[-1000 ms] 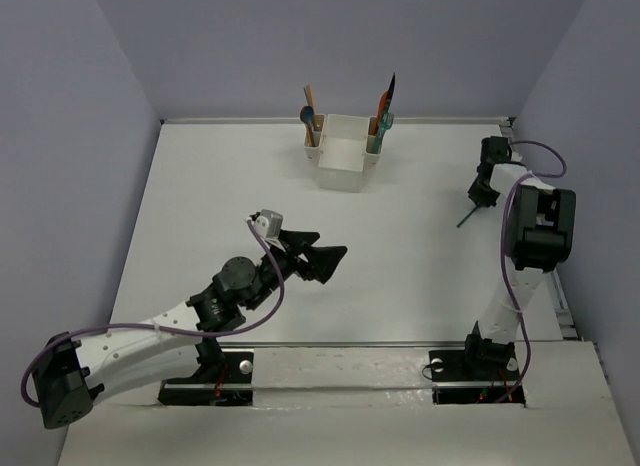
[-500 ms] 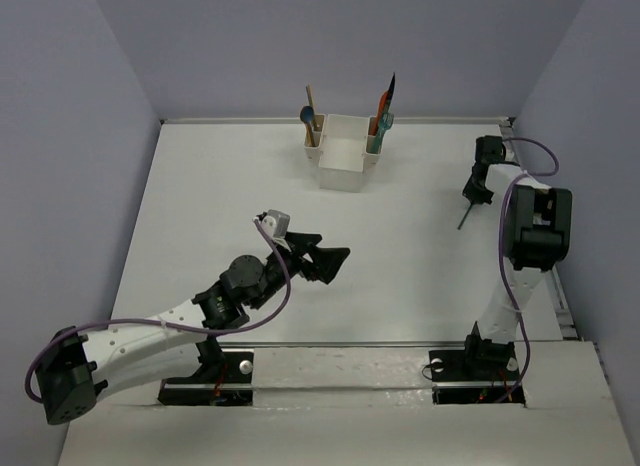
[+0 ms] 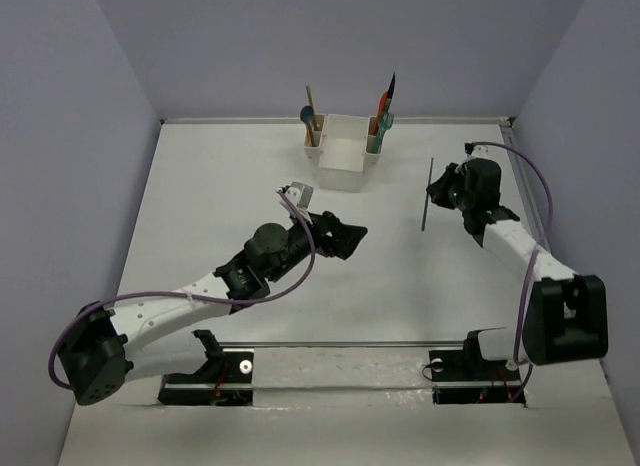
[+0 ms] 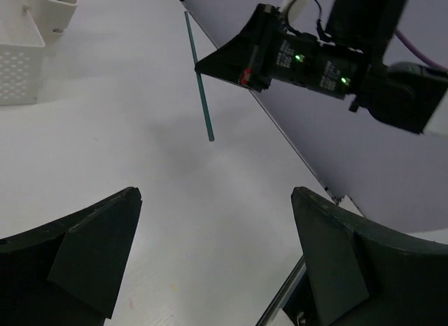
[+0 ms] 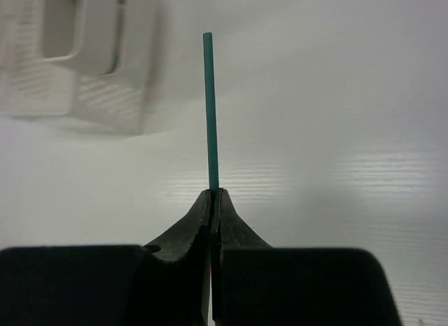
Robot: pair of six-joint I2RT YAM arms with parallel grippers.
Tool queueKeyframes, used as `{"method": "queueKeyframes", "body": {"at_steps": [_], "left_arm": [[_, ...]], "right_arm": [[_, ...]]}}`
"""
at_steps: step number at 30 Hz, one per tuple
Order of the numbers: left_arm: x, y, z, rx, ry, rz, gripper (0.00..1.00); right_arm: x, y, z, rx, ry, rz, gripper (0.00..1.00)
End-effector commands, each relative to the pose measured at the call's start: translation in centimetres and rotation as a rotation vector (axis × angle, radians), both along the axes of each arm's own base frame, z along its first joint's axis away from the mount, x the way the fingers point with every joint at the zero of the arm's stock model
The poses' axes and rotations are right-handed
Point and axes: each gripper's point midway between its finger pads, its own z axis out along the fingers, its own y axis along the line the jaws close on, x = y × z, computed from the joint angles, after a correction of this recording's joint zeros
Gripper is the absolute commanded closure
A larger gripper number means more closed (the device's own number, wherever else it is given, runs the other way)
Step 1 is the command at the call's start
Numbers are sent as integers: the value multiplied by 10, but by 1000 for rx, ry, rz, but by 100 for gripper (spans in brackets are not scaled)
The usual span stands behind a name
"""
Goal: Sort the eating utensils into containers
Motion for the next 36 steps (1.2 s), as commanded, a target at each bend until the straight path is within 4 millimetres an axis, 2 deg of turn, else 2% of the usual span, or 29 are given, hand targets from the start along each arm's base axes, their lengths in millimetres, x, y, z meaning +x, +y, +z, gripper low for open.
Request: {"method": "queueKeyframes", "body": {"at_steps": [1,3,4,6,7,8,11,14,16,20,22,24,28,31,34,36], "left_arm": [[18,-16,41,-137,37,-88,13],[27,-25,40,-163,70,-108,18],[38,-30,43,-163,73,-100,21],[44,-39,45,-156,79,-109,22],[50,-42,59,-174,68,-114,23],[54,-50,51,-160,89,-120,24],[66,-61,55,-169,105,-131,25],[77,-76,47,-131,127,-140,26],[84,-81,44,-119,133,-130,26],[95,-90,23,-89,165,-118,27],[92,-98,24,-95,161,-139,27],[97,-100,19,-82,159,-126,28],[94,-111,16,-76,160,-144,45],[96,-115,13,-74,165,-148,52],[98,-118,12,-72,166,-151,63],[95,-121,11,-72,166,-157,78]], "right_arm": [[-25,67,70,168,-291,265,100],[-52,87,77,203,-338,343,100],[-66,97,72,223,-333,396,100],[-85,115,84,236,-365,467,100],[-91,120,86,236,-372,496,100],[-99,123,83,243,-371,515,100],[-116,130,95,263,-409,571,100],[-130,139,100,277,-424,630,100],[-134,139,100,281,-427,643,100],[-141,146,100,302,-423,682,100],[-142,148,100,307,-421,692,100],[-143,149,102,314,-425,705,100],[-146,153,105,322,-432,724,100],[-147,153,105,324,-433,724,100],[-147,153,103,325,-429,723,100],[-146,153,102,326,-424,719,100]]}}
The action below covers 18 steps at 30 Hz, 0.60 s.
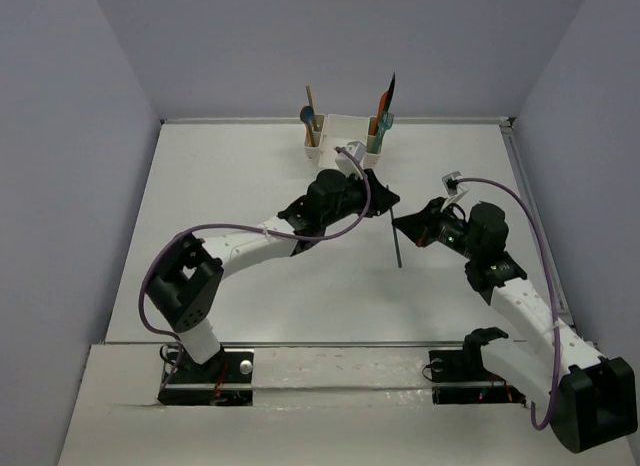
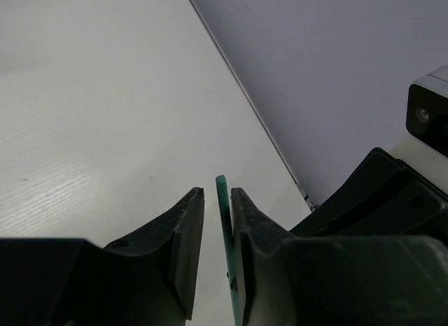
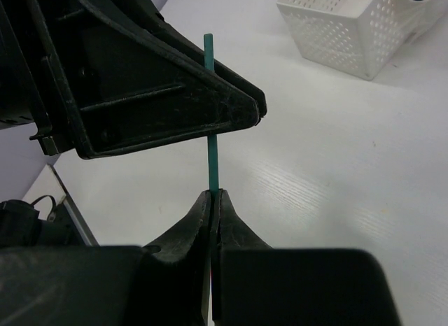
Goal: Sort the eating utensils into containers
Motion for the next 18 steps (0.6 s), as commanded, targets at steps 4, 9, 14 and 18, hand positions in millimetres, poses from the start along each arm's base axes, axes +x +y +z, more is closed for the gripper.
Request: {"method": "queueKeyframes", "body": {"at_steps": [4,9,14,18], "left_arm": [[1,-8,36,-61,-71,-2,100],[7,2,42,-21,-106,43,100],[27,22,50,-8,-128,105,100],[51,49,61,5,-151,192,100]], "right_arm": [[2,3,12,20,-54,5,100],[3,0,13,23,-40,-22,91],[-2,-3,23,39,-46,-34,53],[-6,-6,33,51,-50,-57,29]]}}
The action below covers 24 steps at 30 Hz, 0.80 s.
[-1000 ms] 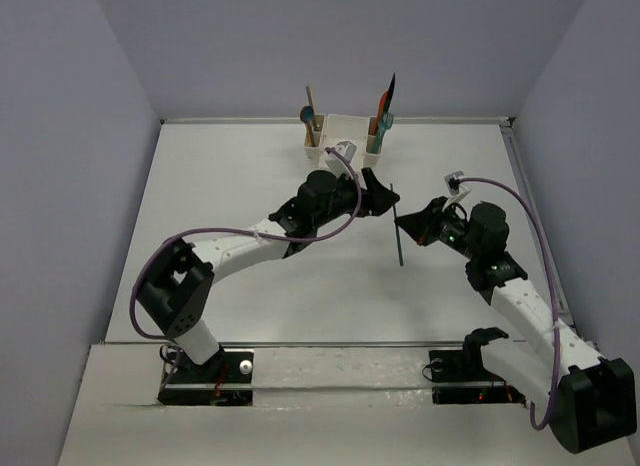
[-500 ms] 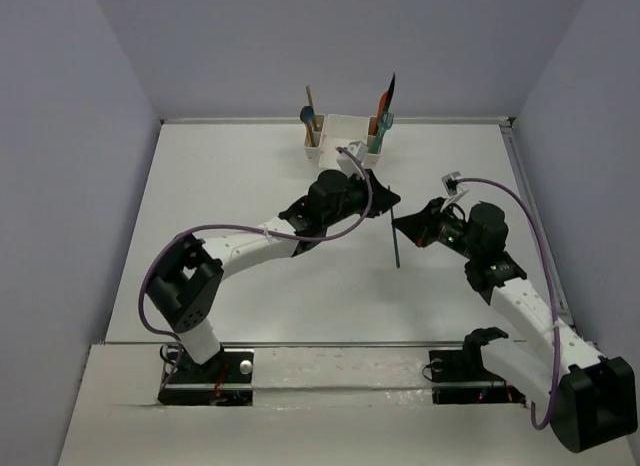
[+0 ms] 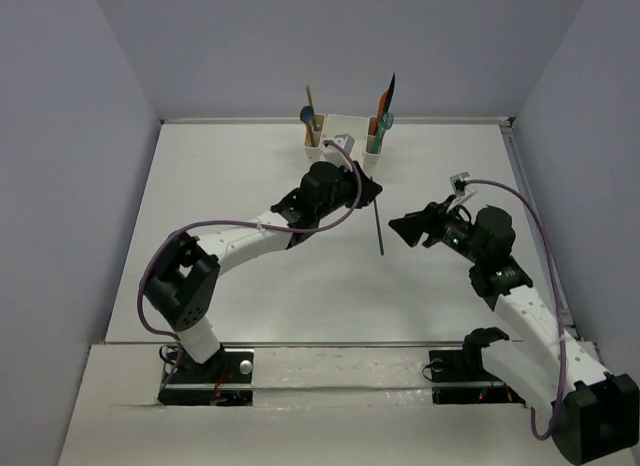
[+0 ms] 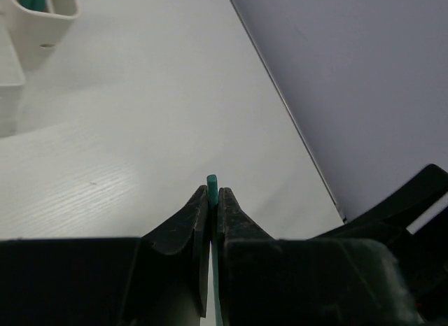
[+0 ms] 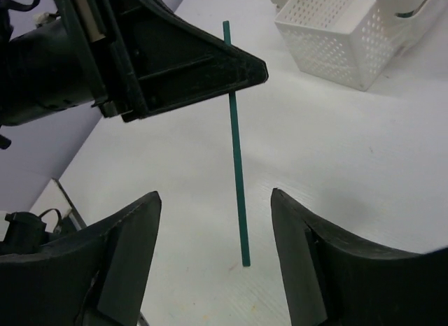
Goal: Sort the eating utensils into containers
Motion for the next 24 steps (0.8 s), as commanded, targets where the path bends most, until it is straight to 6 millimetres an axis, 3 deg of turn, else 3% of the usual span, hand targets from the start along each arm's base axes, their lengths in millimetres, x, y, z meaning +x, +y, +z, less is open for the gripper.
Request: {"method": "queueKeyframes", "body": {"at_steps": [1,2,4,5,7,9,10,12,13,14,15,17,24], "left_arm": [[35,40,70,-57,-136,132,100],[42,48,83,-67,-155,155,100],[66,75,97,-68,-179,235,100],[75,83,119,-92,-209,262,100],[100,112,135,-79,-240,367,100],[118,126,162,-78,-278,428,100],[132,144,192,-83,-334,495,100],[156,157,192,-40,-341,562,100],[166,175,221,-56,-390,615,100],[175,180,225,-50,-398,637,100],[192,181,210,-11,-375,656,100],[215,193,217,19,-409,710,100],[262,202,208,110,-473,797,100]], "right_arm": [[-4,-3,24,24,-44,-25,25],[-7,-5,30,30,-62,-34,21],[-10,-8,31,39,-61,-51,18],[-10,-10,31,41,-63,-64,17],[-14,-12,32,48,-71,-68,15],[-16,-12,28,47,-63,-68,14],[-17,-12,26,49,-57,-64,13],[-19,-10,21,56,-47,-57,13],[-21,-10,19,63,-42,-53,13],[-21,-10,19,66,-43,-53,13],[-22,-10,16,67,-38,-53,13],[-23,-11,12,68,-35,-56,12],[-22,-8,6,68,-26,-38,10]]}}
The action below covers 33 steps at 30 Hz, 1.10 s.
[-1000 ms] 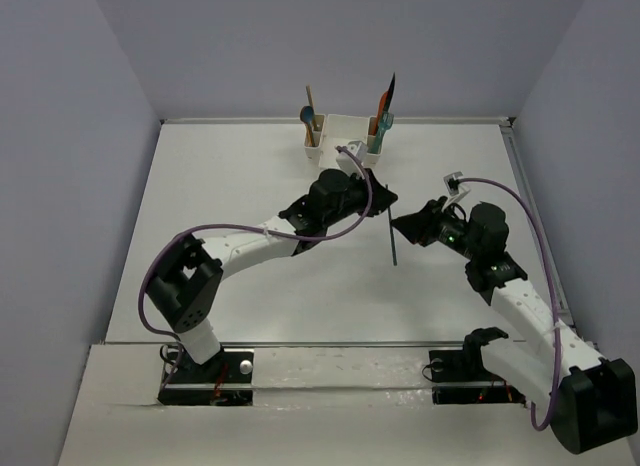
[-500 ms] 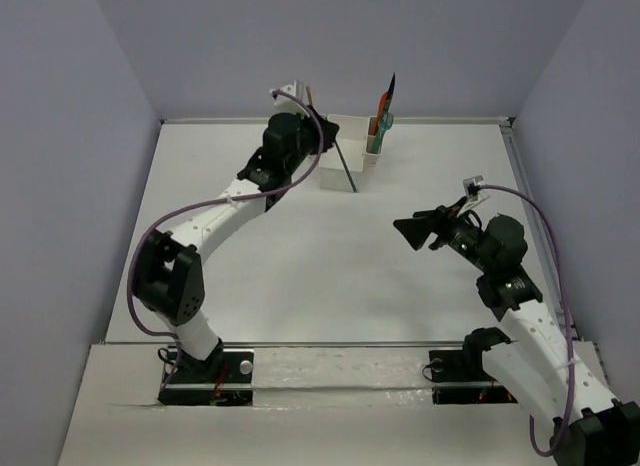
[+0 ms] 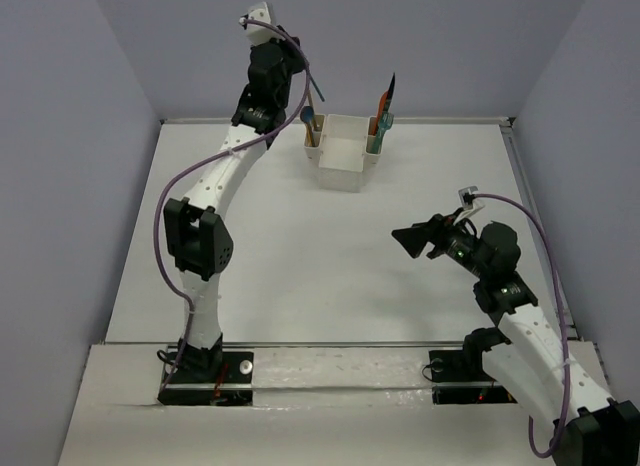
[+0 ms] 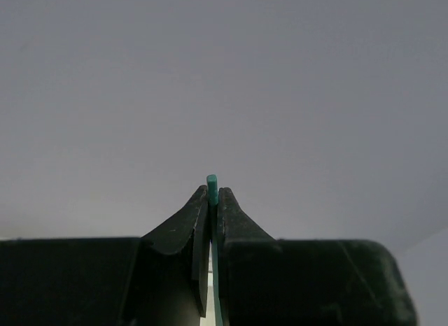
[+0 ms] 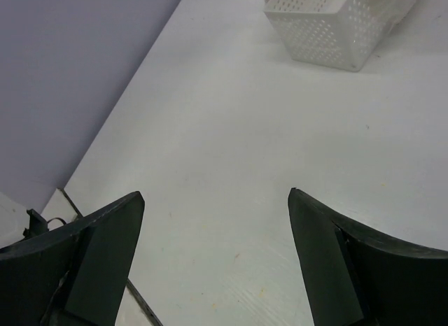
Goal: Sort the eating utensils into containers
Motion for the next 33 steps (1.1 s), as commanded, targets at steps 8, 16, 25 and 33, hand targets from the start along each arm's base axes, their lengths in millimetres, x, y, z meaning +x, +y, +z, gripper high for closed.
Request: {"method": "queueKeyframes", "body": {"at_steps": [8,16,25,33], "left_arm": [[55,2,-42,150,1,127,100],[75,-4,-77,188,20,137,100],[85,-12,-110,200,45,117,100],[90,-15,-127,210,62,111,100]], "right_arm": [[2,7,1,17,-14,32,10],[3,7,-3,12,-6,31,10],[4,7,-4,10,-8,28,10],[5,6,-4,8,-8,22,10]]}}
